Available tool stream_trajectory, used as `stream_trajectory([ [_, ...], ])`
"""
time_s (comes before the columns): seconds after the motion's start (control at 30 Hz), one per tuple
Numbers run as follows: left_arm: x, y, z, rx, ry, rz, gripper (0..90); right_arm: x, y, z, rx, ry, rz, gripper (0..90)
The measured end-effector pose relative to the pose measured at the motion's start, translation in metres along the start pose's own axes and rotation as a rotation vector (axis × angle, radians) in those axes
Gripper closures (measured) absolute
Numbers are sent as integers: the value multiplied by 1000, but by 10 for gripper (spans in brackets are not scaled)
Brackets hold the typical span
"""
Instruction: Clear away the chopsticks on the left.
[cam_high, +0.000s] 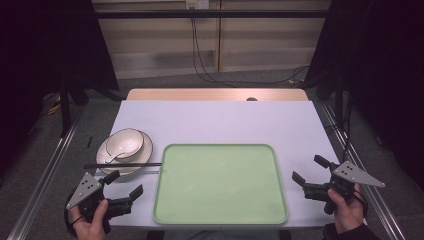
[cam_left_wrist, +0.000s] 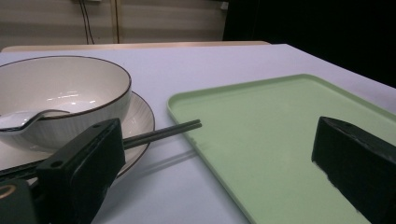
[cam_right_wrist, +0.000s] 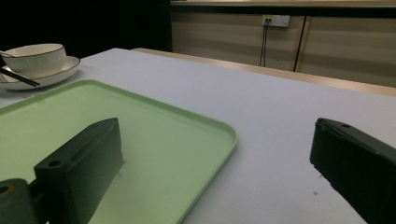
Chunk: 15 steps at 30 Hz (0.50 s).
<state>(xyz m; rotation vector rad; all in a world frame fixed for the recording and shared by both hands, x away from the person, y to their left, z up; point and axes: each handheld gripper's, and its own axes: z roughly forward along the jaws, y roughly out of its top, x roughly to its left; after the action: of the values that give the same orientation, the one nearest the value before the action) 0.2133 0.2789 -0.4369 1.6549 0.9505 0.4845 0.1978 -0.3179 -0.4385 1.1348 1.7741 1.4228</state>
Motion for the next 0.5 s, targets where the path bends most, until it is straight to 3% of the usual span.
stream_trajectory([
  [0.4,-2,1,0,21,-1,16,15,1,-1,1,6,30,1,21],
  [0.5,-1,3,-2,37,15,-6,20,1,0,1,2,32,5,21],
])
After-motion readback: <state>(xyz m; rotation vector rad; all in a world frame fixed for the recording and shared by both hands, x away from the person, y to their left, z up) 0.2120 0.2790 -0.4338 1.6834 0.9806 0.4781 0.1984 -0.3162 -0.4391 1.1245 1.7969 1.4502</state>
